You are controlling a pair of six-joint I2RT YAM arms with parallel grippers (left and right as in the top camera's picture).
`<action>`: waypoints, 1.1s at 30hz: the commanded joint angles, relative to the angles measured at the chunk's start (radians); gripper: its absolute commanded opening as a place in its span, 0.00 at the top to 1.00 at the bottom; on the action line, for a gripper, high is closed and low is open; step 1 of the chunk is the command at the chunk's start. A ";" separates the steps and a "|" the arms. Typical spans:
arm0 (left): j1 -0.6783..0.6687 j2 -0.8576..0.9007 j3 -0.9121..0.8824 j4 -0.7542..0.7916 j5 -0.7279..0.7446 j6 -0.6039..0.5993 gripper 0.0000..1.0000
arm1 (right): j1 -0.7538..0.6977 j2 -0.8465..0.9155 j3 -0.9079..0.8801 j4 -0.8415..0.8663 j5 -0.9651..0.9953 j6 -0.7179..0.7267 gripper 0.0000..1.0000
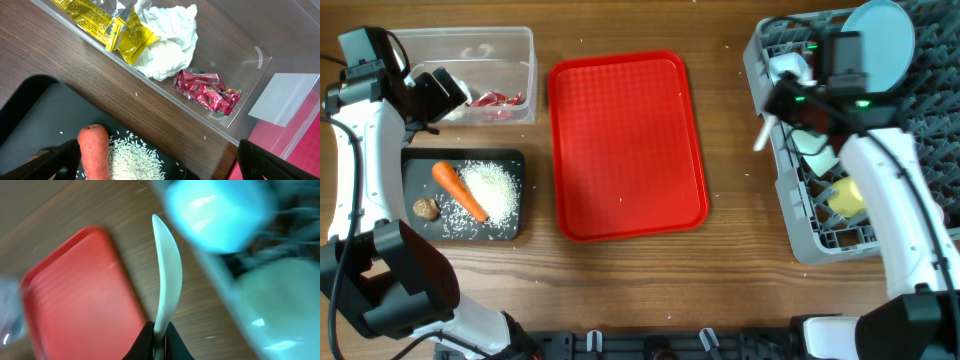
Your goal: Sort waste into correct bins and load items into the dishwasher rack
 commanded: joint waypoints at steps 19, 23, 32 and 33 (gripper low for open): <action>0.003 -0.018 0.016 0.002 0.012 -0.012 0.00 | -0.520 0.034 -0.031 -0.018 0.462 0.254 0.96; 0.003 -0.018 0.016 0.002 0.012 -0.012 0.00 | -0.520 0.076 -0.031 -0.013 0.507 0.241 0.87; 0.003 -0.018 0.016 0.002 0.012 -0.012 0.00 | -0.499 0.043 0.000 0.017 0.296 -0.074 0.07; 0.003 -0.018 0.016 0.002 0.012 -0.012 0.00 | -0.484 0.023 0.013 0.022 0.233 -0.143 0.03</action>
